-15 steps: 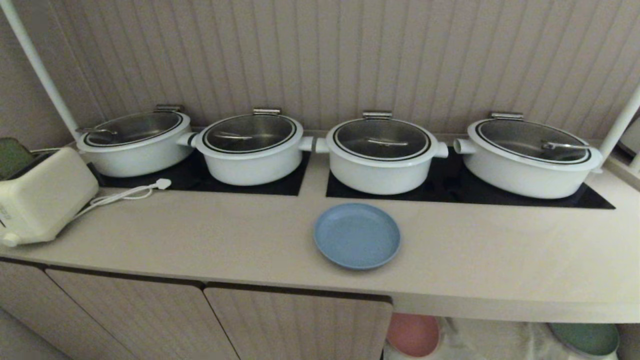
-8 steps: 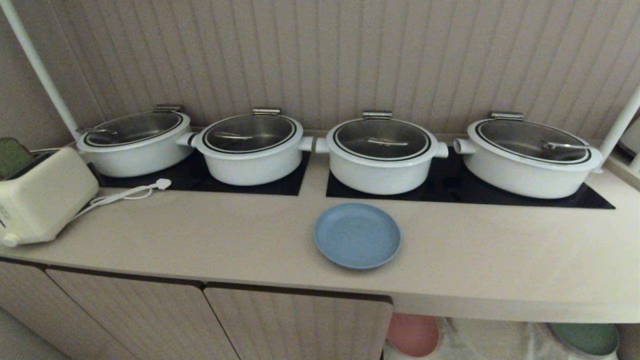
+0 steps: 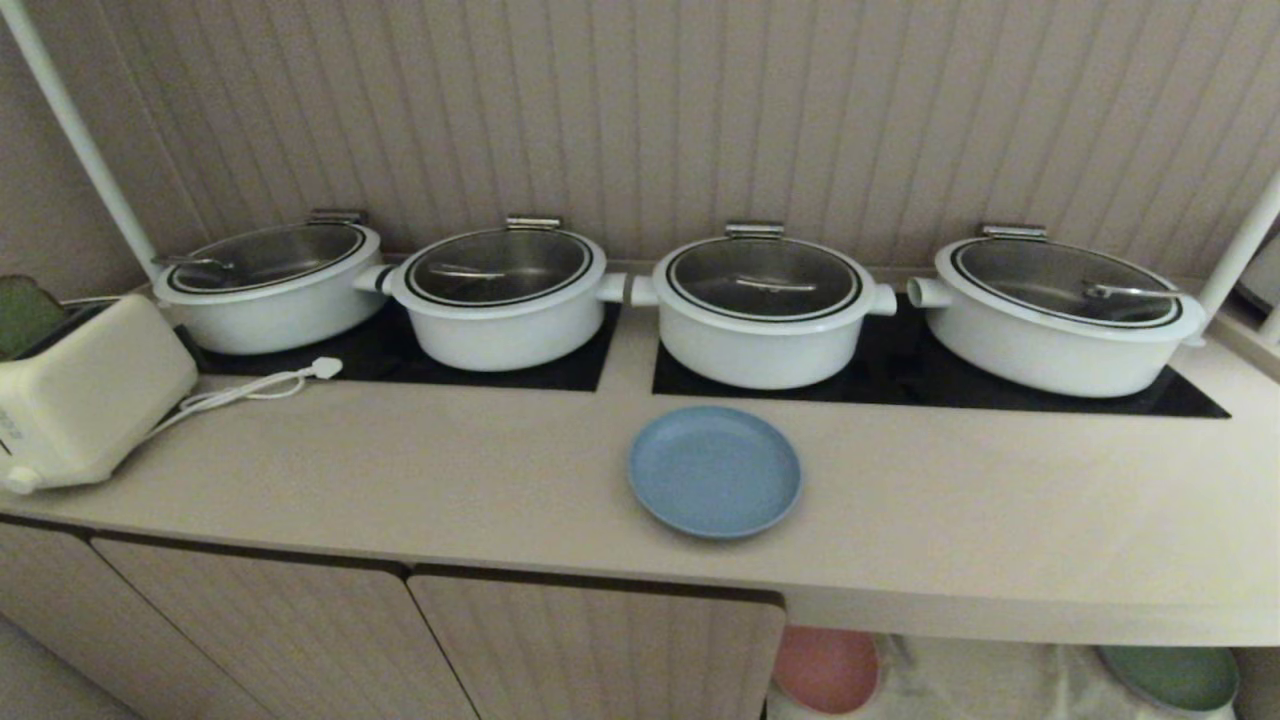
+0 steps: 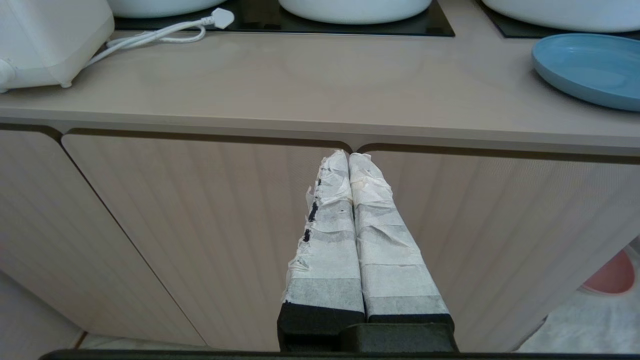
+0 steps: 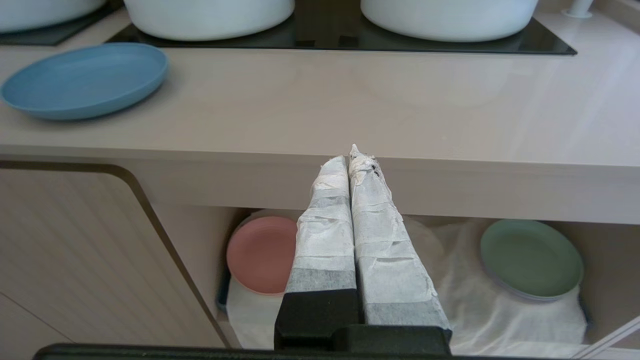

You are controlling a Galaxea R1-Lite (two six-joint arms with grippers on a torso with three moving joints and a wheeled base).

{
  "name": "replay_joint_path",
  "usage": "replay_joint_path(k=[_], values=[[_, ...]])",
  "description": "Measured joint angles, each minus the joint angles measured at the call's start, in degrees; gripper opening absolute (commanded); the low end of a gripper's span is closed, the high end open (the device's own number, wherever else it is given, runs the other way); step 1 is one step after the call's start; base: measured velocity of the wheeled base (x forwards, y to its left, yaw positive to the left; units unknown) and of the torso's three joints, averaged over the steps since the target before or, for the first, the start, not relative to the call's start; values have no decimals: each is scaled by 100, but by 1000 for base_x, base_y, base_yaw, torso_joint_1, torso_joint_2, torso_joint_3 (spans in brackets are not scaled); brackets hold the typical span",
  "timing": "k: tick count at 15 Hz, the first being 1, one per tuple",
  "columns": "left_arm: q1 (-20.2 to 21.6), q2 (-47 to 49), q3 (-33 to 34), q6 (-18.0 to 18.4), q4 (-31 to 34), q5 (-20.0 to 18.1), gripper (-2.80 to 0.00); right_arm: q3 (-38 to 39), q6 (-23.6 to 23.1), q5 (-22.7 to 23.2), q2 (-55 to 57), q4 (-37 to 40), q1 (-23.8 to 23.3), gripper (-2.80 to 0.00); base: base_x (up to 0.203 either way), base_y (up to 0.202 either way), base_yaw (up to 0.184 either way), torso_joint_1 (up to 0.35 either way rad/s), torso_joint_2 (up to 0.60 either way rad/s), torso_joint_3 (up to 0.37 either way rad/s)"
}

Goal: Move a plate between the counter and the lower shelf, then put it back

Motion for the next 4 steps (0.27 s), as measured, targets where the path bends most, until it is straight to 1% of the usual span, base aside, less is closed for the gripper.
replay_joint_path(k=[4], values=[[0,0,0,0,0,0,-280,0,-40,-13,0,13,0,-280,0,0,0,0,0,0]])
